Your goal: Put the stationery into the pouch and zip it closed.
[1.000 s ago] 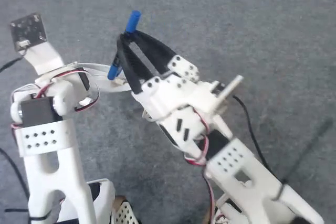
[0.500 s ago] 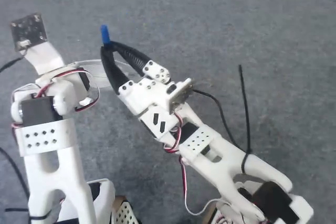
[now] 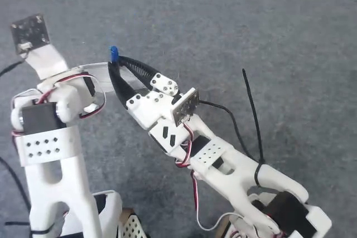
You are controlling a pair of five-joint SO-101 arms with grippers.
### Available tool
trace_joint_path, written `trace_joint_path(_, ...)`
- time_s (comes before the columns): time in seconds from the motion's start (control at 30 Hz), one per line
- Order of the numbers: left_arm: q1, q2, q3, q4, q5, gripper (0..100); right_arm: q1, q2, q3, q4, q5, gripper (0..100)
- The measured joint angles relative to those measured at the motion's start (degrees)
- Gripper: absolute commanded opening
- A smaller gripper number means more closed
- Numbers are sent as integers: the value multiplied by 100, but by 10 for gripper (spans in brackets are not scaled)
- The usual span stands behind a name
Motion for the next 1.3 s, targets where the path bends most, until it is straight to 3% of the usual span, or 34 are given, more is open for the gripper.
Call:
trace_joint_path(0.13, 0, 0, 0, 0, -18, 12, 0, -53, -9, 229, 0, 28)
trace_joint_path(0.3, 0, 0, 0, 0, -18, 12, -9, -396, -26, 1073, 0, 165)
trace_joint_path(0.7, -9, 0, 0, 0, -53, 12, 9, -1011, 343, 1442, 9, 173)
trace_joint_path(1.3, -1363, -229, -53, 0, -35, 12, 9, -3385, 369, 5143, -264, 173)
